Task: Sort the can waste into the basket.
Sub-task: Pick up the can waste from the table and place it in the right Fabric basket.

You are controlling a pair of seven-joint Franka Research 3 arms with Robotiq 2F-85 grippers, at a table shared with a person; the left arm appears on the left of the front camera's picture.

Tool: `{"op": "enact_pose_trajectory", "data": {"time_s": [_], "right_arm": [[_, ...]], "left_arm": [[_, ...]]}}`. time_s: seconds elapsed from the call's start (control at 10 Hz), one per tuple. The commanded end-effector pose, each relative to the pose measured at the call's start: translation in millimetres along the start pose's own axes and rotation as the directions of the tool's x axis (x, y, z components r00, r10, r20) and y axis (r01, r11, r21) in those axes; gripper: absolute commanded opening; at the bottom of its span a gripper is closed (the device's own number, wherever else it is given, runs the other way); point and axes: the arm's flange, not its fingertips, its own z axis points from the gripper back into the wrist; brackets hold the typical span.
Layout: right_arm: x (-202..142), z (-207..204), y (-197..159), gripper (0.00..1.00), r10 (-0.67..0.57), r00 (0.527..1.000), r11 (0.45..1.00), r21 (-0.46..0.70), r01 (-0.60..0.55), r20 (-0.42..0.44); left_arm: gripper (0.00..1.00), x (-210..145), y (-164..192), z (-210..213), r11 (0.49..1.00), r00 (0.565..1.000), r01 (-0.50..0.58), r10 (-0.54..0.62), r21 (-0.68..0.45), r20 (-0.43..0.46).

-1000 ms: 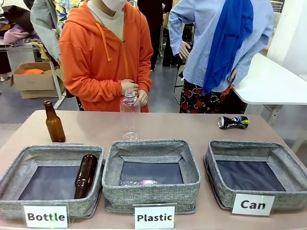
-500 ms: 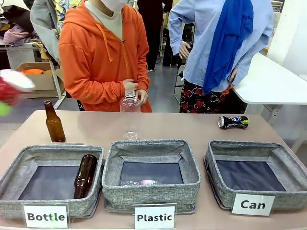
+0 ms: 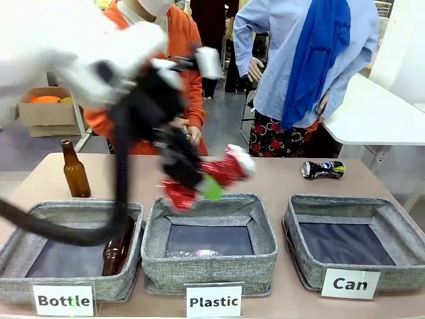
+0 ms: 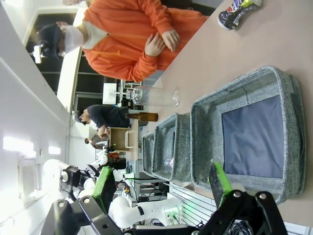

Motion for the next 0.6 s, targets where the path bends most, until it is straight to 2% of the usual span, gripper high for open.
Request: {"op": "enact_pose_trajectory", "data": {"time_s": [0.0,0.1,0.2,0.3,0.4,0.5], "right_arm": [[-6.0,33.1,7.7,1.0,-0.08,0.997,0.997,0.014,0.08,0.009],[-13.4,60.1,9.3,1.0,-0.134,0.991,0.991,-0.01,0.134,-0.003],[-19.1,87.0,8.5,1.0,-0.188,0.982,0.981,-0.049,0.188,0.008],[-23.5,116.5,6.5,1.0,-0.234,0.971,0.97,-0.057,0.237,0.048],[-31.8,140.3,5.1,1.0,-0.246,0.966,0.968,-0.04,0.249,0.08],[-43.3,159.8,2.2,1.0,-0.253,0.964,0.967,-0.022,0.255,0.078]], "left_arm": [[0.23,61.8,37.6,-36.1,0.986,0.986,0.165,-0.166,-0.032,-0.003],[0.23,91.9,45.1,-66.5,0.973,0.975,0.222,-0.223,-0.063,0.001],[0.23,118.6,51.3,-97.0,0.959,0.96,0.281,-0.281,-0.045,0.004],[0.23,143.6,57.7,-129.2,0.932,0.936,0.351,-0.351,-0.091,0.011],[0.23,159.5,62.4,-155.0,0.92,0.927,0.375,-0.373,-0.116,0.038],[0.23,170.7,64.4,-182.0,0.929,0.936,0.352,-0.344,-0.114,0.079]]}}
